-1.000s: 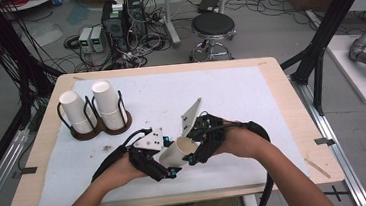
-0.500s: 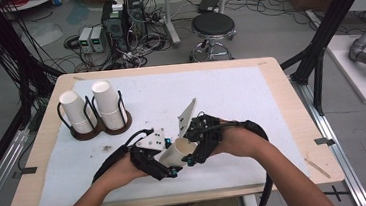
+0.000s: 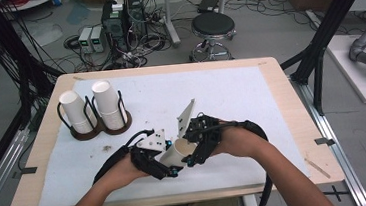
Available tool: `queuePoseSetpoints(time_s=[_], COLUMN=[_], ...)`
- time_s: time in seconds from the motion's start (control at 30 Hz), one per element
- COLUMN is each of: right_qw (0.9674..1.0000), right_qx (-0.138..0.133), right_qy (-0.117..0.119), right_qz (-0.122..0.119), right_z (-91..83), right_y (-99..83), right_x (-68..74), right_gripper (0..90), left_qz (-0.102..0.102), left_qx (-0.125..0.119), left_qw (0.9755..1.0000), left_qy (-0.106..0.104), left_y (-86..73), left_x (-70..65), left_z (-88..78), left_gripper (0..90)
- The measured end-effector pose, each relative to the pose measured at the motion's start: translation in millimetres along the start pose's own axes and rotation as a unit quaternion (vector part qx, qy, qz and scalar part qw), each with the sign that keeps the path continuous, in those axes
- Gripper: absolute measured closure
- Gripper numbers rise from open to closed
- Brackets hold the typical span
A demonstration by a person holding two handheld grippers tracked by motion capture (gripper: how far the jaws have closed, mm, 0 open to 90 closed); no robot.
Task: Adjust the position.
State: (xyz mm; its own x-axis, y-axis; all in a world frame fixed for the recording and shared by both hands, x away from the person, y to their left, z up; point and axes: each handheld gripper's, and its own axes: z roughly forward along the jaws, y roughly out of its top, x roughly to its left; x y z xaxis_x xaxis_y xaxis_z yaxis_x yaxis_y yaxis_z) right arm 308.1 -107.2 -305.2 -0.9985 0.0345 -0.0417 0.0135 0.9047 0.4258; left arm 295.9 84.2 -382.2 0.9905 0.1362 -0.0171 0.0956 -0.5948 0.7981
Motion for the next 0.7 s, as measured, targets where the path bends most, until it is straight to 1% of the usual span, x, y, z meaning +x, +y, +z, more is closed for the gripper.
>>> queuePoseSetpoints(time_s=[0.17,0.23,0.37,0.43,0.5,0.6,0.7], right_qw=[1.0,1.0,1.0,1.0,1.0,0.9997,0.9985], right_qx=[0.003,0.004,0.005,0.003,-0.005,-0.021,-0.05], right_qy=[0.001,0.001,0.002,0.003,0.002,0.002,0.009], right_qz=[0.001,-0.001,0.001,0.003,0.007,0.012,0.017], right_z=[0.9,1.1,1.5,1.2,1.0,-0.1,-3.0], right_y=[0.5,0.7,0.8,0.6,-0.1,-2.0,-5.1], right_x=[0.0,-0.2,-0.1,-0.3,-0.3,-0.6,-1.4], right_gripper=[34.4,33.9,33.3,30.7,27.4,26.0,21.7], left_qz=[0.002,0.003,0.0,-0.001,-0.004,-0.006,-0.011], left_qx=[-0.001,-0.001,-0.005,-0.008,-0.013,-0.024,-0.035], left_qw=[1.0,1.0,1.0,1.0,0.9999,0.9997,0.9993], left_qy=[-0.001,-0.003,-0.004,-0.005,-0.005,-0.005,-0.008], left_y=[-0.4,-0.9,-1.7,-1.8,-2.3,-3.8,-6.4], left_x=[-0.2,-0.4,-0.6,-0.4,0.1,0.6,1.8], left_z=[0.7,0.6,0.6,0.0,-0.9,-2.2,-2.9], left_gripper=[34.0,35.8,35.9,35.2,34.0,33.9,33.7])
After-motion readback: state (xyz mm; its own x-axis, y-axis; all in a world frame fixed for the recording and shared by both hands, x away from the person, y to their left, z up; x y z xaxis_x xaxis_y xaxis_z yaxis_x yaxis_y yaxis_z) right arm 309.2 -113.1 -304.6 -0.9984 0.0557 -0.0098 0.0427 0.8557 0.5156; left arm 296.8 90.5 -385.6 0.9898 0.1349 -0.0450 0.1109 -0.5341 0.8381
